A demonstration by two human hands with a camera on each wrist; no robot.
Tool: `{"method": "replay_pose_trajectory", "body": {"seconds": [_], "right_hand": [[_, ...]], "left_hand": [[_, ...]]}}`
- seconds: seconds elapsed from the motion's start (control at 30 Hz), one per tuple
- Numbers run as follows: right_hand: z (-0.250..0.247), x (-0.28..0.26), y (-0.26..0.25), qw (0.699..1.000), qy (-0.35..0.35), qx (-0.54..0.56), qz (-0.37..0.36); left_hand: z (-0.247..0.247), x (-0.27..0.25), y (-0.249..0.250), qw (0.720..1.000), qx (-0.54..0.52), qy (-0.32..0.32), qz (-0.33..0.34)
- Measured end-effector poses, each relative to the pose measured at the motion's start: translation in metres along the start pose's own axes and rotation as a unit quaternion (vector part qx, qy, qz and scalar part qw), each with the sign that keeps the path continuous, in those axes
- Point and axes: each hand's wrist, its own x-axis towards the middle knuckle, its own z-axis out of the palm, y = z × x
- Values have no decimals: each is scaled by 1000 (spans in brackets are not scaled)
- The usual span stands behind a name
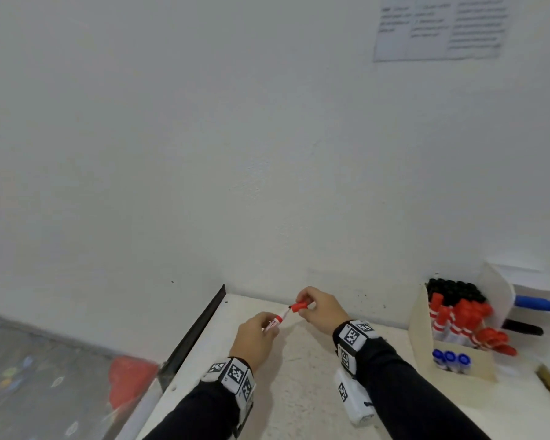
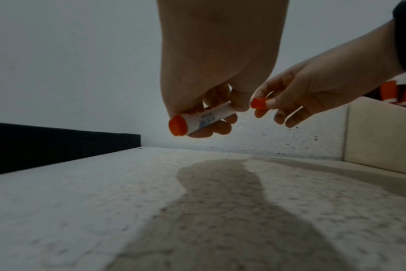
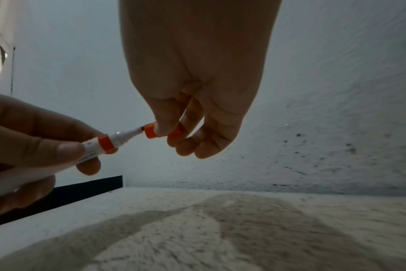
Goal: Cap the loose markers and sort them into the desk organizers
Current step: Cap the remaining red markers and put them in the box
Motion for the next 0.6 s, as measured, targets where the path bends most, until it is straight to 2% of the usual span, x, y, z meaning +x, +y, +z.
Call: {"method": "replay_pose_trajectory", "body": {"seconds": [0.13, 0.27, 0.6], "right_hand": [[-23, -24, 14, 1000, 30, -9, -1], [-39, -50, 18, 1000, 0, -17, -4], [-61, -91, 28, 999, 22, 16, 18]], "left_hand": [[14, -13, 19, 999, 12, -32, 29], [25, -27, 31, 996, 15, -64, 52], [42, -53, 53, 989, -40, -118, 83]]}}
